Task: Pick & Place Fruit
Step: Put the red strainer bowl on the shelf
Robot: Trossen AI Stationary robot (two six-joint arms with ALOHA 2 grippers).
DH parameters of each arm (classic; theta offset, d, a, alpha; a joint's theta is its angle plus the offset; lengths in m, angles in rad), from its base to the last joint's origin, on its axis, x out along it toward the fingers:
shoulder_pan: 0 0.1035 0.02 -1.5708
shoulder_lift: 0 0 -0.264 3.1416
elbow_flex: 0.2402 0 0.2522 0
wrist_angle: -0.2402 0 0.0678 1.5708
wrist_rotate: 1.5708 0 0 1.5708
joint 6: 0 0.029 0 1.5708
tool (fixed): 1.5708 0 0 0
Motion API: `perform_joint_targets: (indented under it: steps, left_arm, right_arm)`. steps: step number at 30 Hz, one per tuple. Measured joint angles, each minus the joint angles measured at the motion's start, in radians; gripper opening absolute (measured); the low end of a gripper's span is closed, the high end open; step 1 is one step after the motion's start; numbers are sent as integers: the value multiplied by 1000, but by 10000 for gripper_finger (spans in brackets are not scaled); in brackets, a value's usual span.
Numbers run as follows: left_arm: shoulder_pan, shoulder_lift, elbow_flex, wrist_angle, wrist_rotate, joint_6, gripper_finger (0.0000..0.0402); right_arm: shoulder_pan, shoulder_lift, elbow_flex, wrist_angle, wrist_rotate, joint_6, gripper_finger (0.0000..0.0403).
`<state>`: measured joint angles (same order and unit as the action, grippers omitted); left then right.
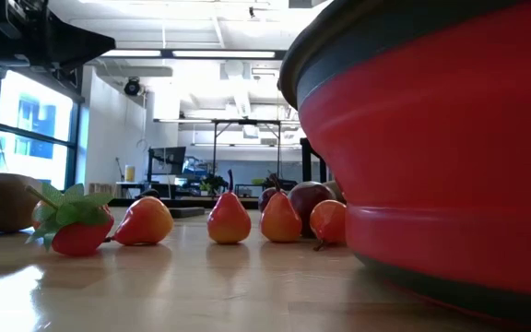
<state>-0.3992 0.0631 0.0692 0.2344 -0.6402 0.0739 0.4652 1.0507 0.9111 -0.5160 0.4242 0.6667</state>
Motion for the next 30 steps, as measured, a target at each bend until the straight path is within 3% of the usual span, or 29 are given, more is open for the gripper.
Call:
perform_joint_targets:
  steps: [7,14,22,26,30]
  left_arm:
    - [0,0,0,0,0,0,0]
    - [0,0,0,-6,0,0,0]
    - [0,0,0,-6,0,-1,0]
    - [0,0,0,-6,0,-1,0]
    - [0,0,0,-8,0,-1,0]
  right_arm:
    - [-9,155,184,-275,-54,161,3]
    - [-9,191,195,-301,-197,248,3]
    - [-9,192,195,-393,-235,420,7]
    - [-9,200,195,-426,-249,475,39]
    - [-10,208,195,-425,-251,536,98]
